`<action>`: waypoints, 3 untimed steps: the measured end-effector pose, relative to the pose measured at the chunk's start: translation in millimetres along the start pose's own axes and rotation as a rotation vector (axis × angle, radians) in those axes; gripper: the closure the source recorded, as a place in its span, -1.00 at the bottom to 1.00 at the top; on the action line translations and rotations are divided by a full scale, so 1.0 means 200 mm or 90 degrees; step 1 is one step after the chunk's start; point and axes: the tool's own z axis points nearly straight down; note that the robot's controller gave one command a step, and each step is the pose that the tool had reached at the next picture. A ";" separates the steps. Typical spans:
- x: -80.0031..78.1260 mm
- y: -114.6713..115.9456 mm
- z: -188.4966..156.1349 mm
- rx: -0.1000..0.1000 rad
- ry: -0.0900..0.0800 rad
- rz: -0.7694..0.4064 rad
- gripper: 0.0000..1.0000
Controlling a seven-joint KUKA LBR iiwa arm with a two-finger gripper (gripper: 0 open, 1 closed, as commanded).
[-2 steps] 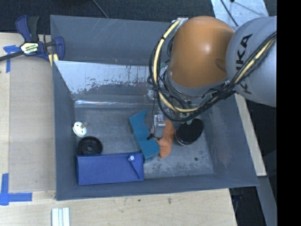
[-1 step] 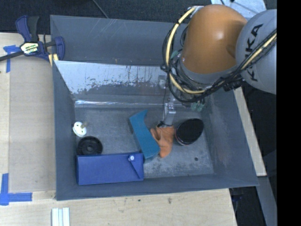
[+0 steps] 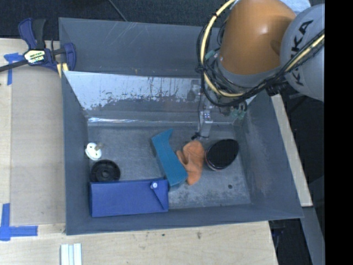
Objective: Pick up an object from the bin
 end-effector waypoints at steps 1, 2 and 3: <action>-0.02 0.06 0.00 -0.001 0.000 -0.017 -1.00; 0.00 0.19 -0.06 -0.007 -0.008 -0.011 -1.00; 0.23 -0.09 0.22 -0.003 0.001 0.010 -1.00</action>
Offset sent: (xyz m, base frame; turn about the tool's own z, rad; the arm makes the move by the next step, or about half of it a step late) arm -0.0145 -0.0244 -0.0740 -0.0633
